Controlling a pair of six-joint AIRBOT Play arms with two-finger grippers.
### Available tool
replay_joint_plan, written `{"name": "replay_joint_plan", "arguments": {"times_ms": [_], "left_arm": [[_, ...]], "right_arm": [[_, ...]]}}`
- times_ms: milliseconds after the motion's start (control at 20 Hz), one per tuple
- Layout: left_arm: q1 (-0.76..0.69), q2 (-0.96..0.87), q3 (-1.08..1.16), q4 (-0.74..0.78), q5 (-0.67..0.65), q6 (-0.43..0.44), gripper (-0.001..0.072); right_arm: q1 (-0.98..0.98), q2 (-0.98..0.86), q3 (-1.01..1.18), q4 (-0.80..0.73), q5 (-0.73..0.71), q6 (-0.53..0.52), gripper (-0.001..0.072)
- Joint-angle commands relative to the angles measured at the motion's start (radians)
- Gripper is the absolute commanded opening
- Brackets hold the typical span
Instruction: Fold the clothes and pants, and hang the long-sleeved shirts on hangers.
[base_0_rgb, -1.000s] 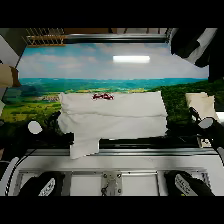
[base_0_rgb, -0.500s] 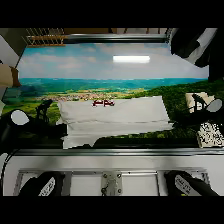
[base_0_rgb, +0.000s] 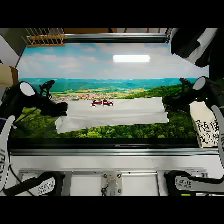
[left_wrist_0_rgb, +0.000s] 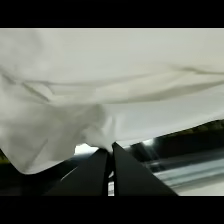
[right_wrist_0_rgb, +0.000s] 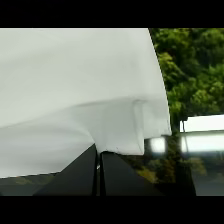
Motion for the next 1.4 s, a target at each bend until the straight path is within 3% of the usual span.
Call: {"name": "replay_joint_plan", "arguments": {"times_ms": [0,150,200,250,300,350,450,550,600,650,700,1050,1350], "left_arm": [[0.001,-0.152,0.148,0.002,0.012,0.006,0.0008],[0.001,-0.252,0.265,-0.016,0.013,0.005,0.0011],[0.001,-0.278,0.299,-0.037,0.018,0.005,0.0190],[0.006,-0.298,0.334,-0.062,0.028,0.002,0.0561],[0.017,-0.307,0.362,-0.089,0.040,-0.012,0.0609],[0.025,-0.309,0.388,-0.124,0.051,-0.016,0.0612],[0.035,-0.295,0.414,-0.163,0.055,-0.016,0.0611],[0.031,-0.261,0.387,-0.162,0.063,-0.015,0.0608],[0.021,-0.240,0.358,-0.162,0.073,-0.015,0.0441],[0.011,-0.214,0.315,-0.162,0.096,-0.015,0.0125],[-0.001,-0.190,0.272,-0.162,0.124,-0.014,0.0009],[-0.178,-0.124,0.057,-0.164,0.210,-0.015,0.0010],[-0.314,-0.124,0.014,-0.164,0.307,-0.053,0.0009]], "right_arm": [[0.021,-0.109,0.111,0.010,-0.029,0.023,0.0009],[0.021,-0.133,0.119,0.111,-0.182,0.022,0.0026],[0.021,-0.133,0.119,0.145,-0.242,0.022,0.0155],[0.021,-0.131,0.119,0.186,-0.308,0.021,0.0441],[0.018,-0.127,0.119,0.223,-0.363,0.019,0.0617],[0.011,-0.119,0.120,0.249,-0.394,-0.002,0.0620],[-0.013,-0.098,0.119,0.265,-0.393,-0.078,0.0621],[-0.060,-0.089,0.117,0.261,-0.299,-0.207,0.0621],[-0.091,-0.090,0.108,0.261,-0.249,-0.249,0.0621],[-0.127,-0.092,0.091,0.261,-0.212,-0.284,0.0621],[-0.166,-0.092,0.064,0.262,-0.188,-0.312,0.0621],[-0.303,-0.198,-0.038,0.282,-0.111,-0.471,0.0620],[-0.222,-0.312,-0.037,0.476,-0.095,-0.549,0.0605]]}}
